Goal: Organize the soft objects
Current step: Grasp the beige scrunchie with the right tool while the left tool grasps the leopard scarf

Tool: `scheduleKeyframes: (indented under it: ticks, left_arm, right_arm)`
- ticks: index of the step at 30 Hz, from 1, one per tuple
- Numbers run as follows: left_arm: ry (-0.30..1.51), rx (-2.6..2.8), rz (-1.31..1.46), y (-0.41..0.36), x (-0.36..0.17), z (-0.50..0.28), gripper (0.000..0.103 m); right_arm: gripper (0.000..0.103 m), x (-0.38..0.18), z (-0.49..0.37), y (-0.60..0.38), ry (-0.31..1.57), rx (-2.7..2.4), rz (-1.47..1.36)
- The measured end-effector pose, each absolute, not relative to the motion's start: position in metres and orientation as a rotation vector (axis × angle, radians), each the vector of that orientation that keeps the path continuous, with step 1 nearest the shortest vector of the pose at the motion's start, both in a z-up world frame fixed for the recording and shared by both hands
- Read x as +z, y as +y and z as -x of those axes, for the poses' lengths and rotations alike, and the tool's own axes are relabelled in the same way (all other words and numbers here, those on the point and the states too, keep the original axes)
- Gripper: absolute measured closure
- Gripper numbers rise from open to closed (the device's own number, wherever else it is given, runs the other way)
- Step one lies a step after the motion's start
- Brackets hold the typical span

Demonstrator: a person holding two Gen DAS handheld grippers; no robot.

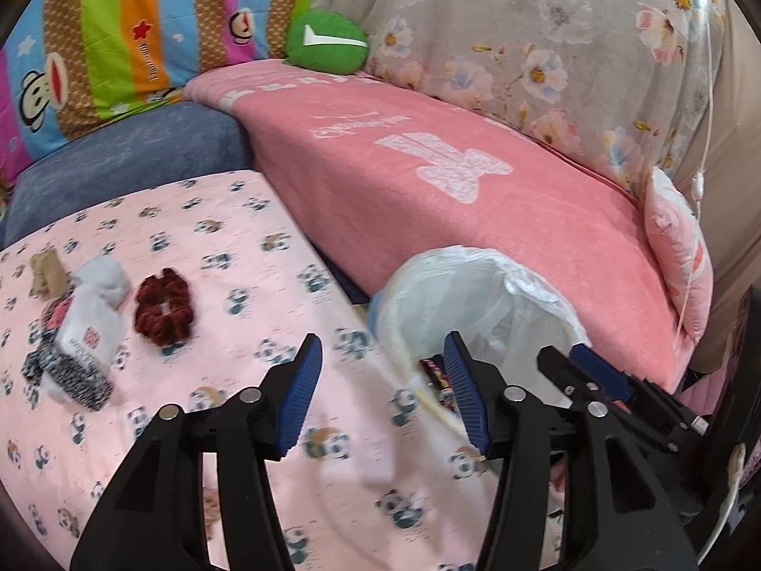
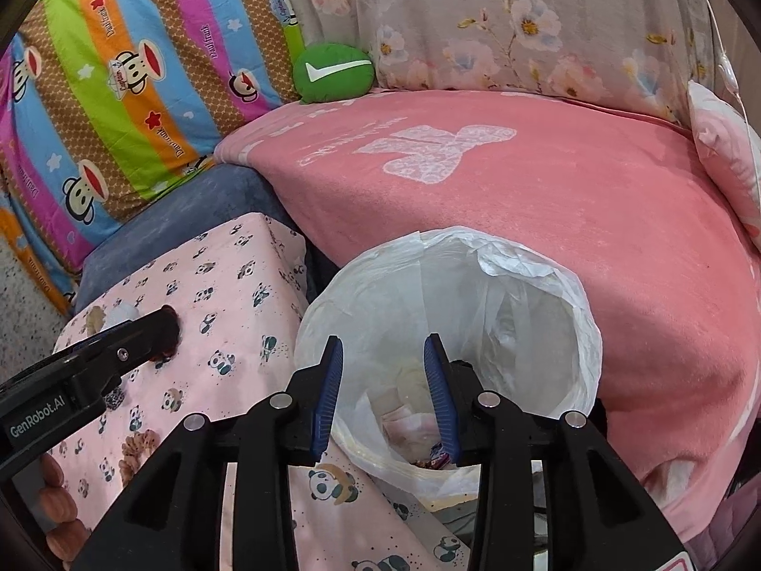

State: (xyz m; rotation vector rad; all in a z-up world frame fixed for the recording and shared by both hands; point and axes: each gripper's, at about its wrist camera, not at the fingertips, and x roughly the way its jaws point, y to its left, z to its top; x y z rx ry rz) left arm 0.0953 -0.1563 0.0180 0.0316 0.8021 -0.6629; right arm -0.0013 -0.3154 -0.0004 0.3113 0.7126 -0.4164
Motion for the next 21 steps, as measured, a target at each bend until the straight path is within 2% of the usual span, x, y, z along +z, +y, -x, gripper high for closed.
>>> scheduleKeyframes:
  ticks: [5, 7, 11, 21]
  left_arm:
    - [0.814, -0.562, -0.025, -0.114, 0.007, -0.098, 0.041]
    - [0.826, -0.512, -0.018, -0.093, 0.001, -0.099, 0.041]
    - [0.864, -0.42, -0.007, -0.053, -0.016, -0.103, 0.039]
    - [0.966, -0.265, 0.015, 0.015, -0.062, -0.108, 0.039]
  right_arm:
    - [0.067, -0.001, -0.006, -0.291, 0.726, -0.368, -0.262]
    - [0.066, -0.001, -0.01, -0.28, 0.729, -0.344, -0.244]
    - [0.057, 0.0, -0.016, -0.252, 0.732, -0.287, -0.209]
    - [0.056, -0.027, -0.041, -0.177, 0.816, -0.137, -0.121]
